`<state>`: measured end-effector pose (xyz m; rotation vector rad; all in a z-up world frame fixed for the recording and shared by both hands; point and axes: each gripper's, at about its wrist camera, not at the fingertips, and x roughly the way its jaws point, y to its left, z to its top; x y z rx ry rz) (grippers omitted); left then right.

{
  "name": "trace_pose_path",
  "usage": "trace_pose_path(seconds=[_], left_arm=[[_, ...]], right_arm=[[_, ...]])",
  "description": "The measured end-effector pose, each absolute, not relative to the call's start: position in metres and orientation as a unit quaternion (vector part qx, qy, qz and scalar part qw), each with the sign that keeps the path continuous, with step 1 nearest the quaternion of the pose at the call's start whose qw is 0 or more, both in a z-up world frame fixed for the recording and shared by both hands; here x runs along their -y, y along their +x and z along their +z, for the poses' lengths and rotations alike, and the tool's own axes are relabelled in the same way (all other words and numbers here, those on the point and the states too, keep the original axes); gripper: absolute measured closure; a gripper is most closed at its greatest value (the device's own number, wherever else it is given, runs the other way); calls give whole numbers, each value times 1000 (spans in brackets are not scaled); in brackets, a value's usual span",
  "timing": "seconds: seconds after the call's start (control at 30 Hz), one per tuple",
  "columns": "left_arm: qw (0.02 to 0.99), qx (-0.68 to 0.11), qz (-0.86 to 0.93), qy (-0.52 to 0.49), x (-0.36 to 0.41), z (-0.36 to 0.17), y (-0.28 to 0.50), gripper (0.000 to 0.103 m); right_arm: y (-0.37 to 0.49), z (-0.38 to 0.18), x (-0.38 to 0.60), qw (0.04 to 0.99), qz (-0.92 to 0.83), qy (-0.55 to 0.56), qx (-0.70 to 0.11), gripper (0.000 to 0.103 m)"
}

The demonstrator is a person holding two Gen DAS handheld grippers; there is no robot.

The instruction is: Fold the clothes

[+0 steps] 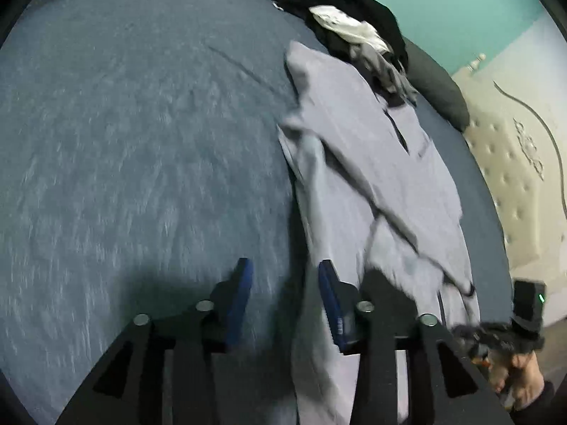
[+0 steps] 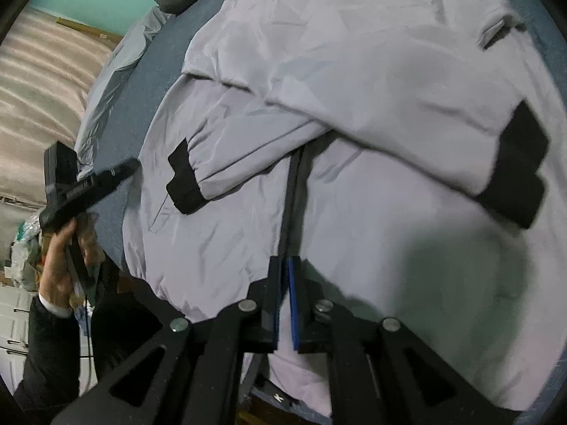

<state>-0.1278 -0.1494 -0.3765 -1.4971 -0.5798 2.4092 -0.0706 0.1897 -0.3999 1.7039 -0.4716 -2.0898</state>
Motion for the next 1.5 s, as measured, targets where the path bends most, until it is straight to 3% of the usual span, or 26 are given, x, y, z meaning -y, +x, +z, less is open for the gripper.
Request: trace_pose_path(seconds=[0.23,0.47,0.53,0.6,0.63,0.8,1.2,1.5], left_arm=[[129,163,829,-519,143,-402,-197,61],[139,163,835,-507,143,-417,-237,62],[150,162,836,-503,143,-415,-244,70],[163,165,835,-498,142,-413,-250,87],[172,163,835,-496,141,-412,-250,91],[188,150,842,-484,136,-405,-247,99],[111,70,871,-473,136,-396,-265,100],[97,78,867,-482,139,-397,-259,97]], right_arm=[[-76,-362,-222,203,-773,574,176,83],[-88,-365,-251,183,-780,566,194,82],[-93,-370,-257,178,-779,567,201,82],[-96,-374,-260,176,-778,568,205,82],[-97,-376,-261,175,-777,568,207,82],[-103,-381,-260,180,-775,570,204,82],[-100,-385,-257,185,-776,567,203,82],[-91,-384,-267,181,-776,568,208,82]])
